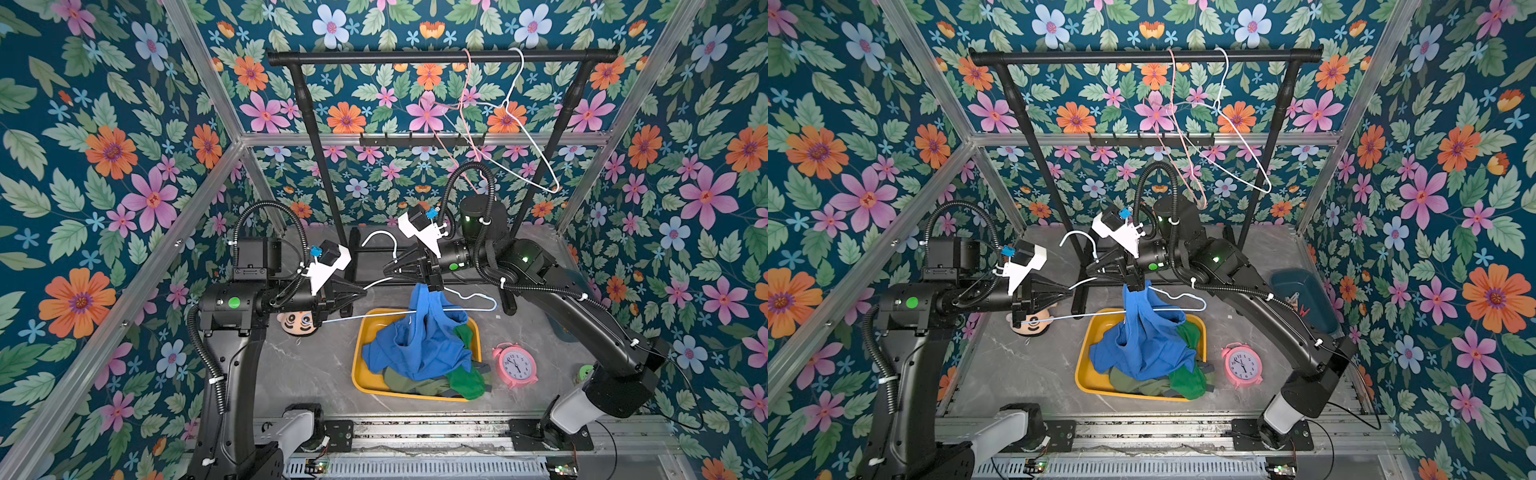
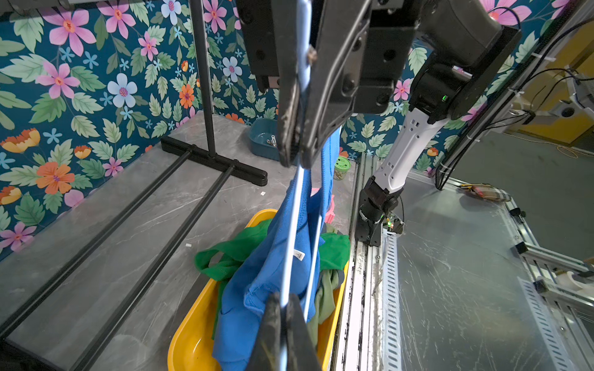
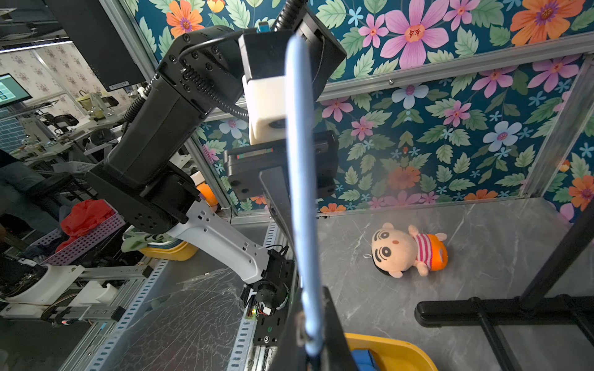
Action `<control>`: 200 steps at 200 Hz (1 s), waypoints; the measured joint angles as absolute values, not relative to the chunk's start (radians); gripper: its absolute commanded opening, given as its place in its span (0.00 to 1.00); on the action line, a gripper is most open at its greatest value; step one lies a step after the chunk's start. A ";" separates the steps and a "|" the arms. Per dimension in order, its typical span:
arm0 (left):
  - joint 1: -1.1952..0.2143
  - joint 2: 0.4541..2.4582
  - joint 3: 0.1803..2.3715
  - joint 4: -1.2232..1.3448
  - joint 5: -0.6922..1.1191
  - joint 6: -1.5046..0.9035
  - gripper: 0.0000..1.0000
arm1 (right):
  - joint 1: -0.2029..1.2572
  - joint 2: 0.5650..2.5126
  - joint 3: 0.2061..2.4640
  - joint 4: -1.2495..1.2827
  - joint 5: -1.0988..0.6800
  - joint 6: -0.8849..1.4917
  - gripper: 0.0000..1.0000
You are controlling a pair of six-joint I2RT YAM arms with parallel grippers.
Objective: Remove the clothespins securing tank tops to the hanger
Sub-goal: Remove the tank top from the hanger.
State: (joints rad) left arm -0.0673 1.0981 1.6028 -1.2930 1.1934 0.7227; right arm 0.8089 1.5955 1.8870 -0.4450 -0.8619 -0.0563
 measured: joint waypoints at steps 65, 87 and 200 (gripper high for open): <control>-0.073 1.047 1.586 -1.301 1.050 0.747 0.00 | 0.812 1.575 1.794 -0.419 -0.848 -0.030 0.18; -0.072 1.050 1.592 -1.331 0.986 0.780 0.00 | 0.811 1.556 1.767 -0.431 -0.816 -0.030 0.23; -0.072 1.078 1.697 -1.412 0.745 0.850 0.00 | 0.722 1.395 1.560 -0.436 -0.700 -0.008 0.27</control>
State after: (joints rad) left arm -0.0719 1.0779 1.6966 -1.4117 0.7452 0.8497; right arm 0.7216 1.3949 1.5600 -0.4362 -0.7002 -0.0078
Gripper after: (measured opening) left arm 0.066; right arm 0.275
